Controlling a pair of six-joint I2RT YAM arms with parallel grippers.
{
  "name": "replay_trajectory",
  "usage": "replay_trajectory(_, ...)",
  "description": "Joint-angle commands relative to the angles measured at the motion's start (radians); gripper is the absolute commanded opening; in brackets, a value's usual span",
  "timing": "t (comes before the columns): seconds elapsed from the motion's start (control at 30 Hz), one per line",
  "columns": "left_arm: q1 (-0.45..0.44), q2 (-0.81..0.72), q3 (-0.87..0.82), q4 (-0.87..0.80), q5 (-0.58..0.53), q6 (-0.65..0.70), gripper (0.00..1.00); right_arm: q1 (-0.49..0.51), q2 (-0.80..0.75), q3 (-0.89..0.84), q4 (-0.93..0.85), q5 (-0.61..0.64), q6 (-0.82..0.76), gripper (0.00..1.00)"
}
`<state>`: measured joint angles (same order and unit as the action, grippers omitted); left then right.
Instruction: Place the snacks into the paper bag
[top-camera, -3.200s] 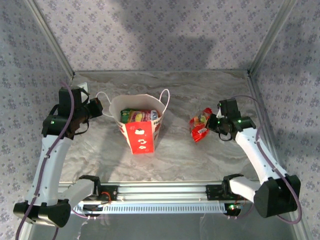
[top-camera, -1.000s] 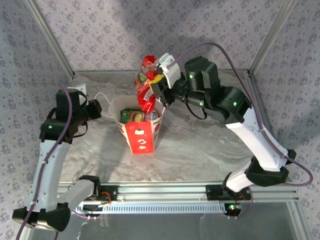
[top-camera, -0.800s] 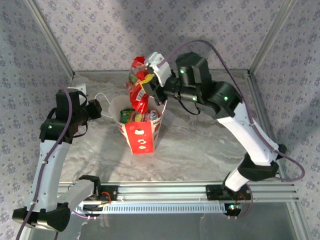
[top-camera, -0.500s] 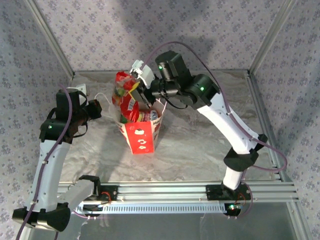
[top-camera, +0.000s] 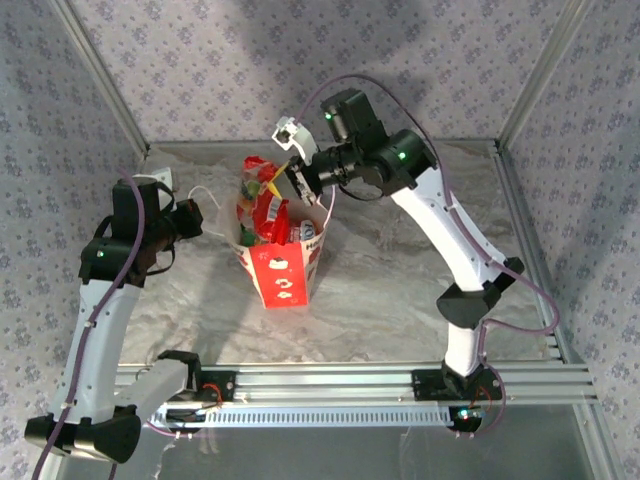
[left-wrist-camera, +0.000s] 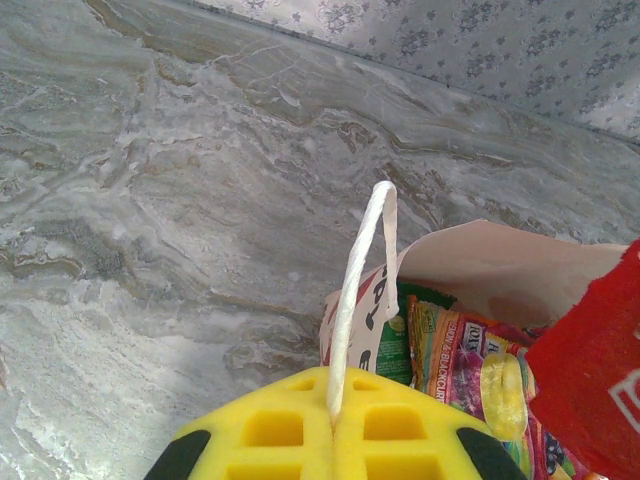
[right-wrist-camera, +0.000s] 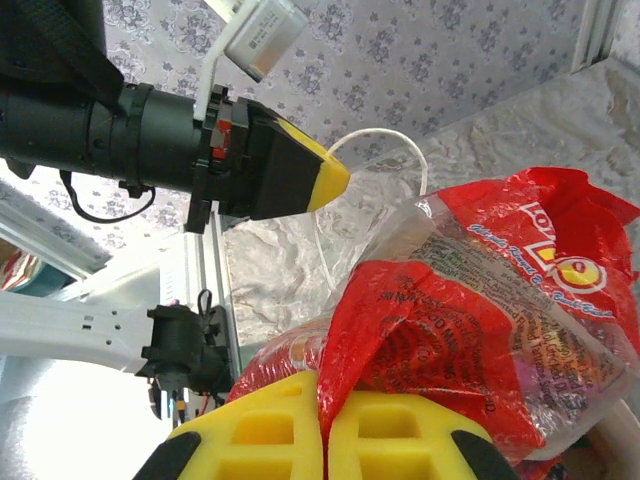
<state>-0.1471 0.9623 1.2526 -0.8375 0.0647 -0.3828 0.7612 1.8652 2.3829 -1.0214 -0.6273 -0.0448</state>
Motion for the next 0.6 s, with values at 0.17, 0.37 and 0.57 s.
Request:
replay_trajectory(0.17, -0.004, -0.006, 0.013, 0.0, -0.015, 0.013, 0.02, -0.007, 0.061, 0.114, 0.02, -0.149, 0.031, 0.0)
replay_trajectory(0.37, -0.002, -0.008, 0.015, -0.008, -0.023, 0.019, 0.02, -0.02, 0.112, 0.15, 0.001, -0.174, 0.054, 0.0)
replay_trajectory(0.57, -0.002, -0.008, 0.016, -0.008, -0.031, 0.021, 0.02, -0.054, 0.124, 0.13, -0.01, -0.186, 0.091, 0.0)
